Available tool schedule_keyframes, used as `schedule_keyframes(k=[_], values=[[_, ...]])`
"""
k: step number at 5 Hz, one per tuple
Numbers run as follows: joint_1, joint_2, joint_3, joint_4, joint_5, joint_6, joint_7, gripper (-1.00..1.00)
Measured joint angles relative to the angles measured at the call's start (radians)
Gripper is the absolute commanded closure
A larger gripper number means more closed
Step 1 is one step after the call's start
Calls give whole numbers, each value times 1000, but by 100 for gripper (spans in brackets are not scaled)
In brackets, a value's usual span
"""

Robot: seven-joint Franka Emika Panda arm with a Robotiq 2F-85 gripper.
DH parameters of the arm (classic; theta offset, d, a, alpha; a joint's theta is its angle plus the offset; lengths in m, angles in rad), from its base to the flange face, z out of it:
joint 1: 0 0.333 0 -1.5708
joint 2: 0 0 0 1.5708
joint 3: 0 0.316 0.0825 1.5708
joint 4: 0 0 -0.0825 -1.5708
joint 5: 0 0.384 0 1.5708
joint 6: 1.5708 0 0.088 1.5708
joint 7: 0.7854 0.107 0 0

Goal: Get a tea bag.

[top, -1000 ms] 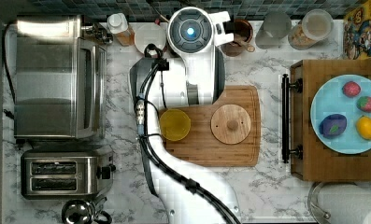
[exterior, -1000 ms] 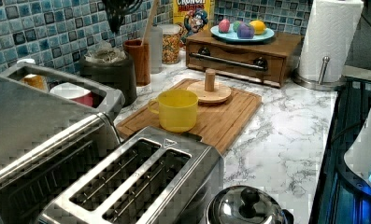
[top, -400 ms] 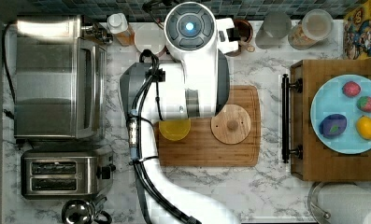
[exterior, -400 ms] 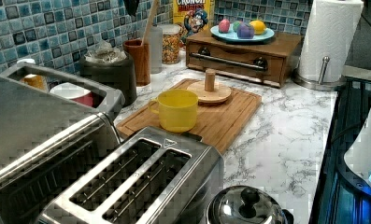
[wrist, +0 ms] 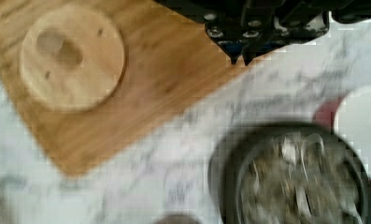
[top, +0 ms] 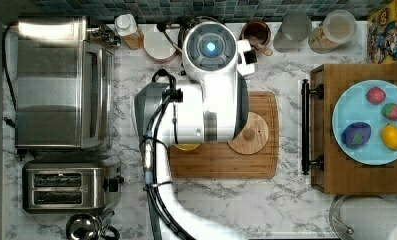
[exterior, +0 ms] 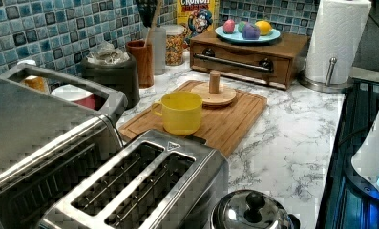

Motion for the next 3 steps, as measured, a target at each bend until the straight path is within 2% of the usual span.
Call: schedule_keyframes(k=[1, 2, 3], values=[[-4, -95, 3, -114, 34, -17, -39, 100], [-2, -174, -2, -180, 54, -19, -63, 100], [-2, -204, -2, -186, 56, -8, -69, 100]])
